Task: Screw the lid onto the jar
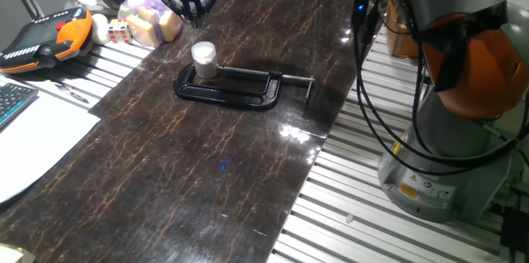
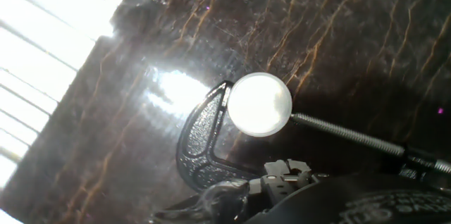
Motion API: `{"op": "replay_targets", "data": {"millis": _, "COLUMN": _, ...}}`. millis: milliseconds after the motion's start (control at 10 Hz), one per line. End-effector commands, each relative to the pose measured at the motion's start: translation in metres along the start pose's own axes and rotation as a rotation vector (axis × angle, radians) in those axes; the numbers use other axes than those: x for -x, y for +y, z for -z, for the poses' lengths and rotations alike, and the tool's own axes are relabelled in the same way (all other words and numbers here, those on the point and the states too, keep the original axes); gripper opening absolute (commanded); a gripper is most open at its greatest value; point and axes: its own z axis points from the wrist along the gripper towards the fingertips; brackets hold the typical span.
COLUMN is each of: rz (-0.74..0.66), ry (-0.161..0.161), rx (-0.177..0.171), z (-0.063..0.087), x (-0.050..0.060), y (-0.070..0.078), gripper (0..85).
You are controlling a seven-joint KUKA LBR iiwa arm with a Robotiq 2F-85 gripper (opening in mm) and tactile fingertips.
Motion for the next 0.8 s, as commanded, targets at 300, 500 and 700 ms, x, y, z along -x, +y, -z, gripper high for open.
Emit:
{"op": "replay_targets", "data": {"millis": 300, "rz": 0.673, "ry": -0.002, "rx": 0.033, "z": 0.0002, "x": 0.0013, "y": -0.0005, "gripper": 0.7}}
{"op": "replay_targets", "data": {"millis": 500, "rz": 0.719, "ry": -0.006, "rx": 0.028, "z": 0.0006, "x": 0.0035, "y": -0.001, "gripper": 0.7}}
{"op": "replay_targets", "data": {"millis": 700, "rz": 0.742, "ry": -0.002, "rx": 0.034, "z": 0.001, "x": 0.0058, "y": -0.0014, "gripper": 0.7}}
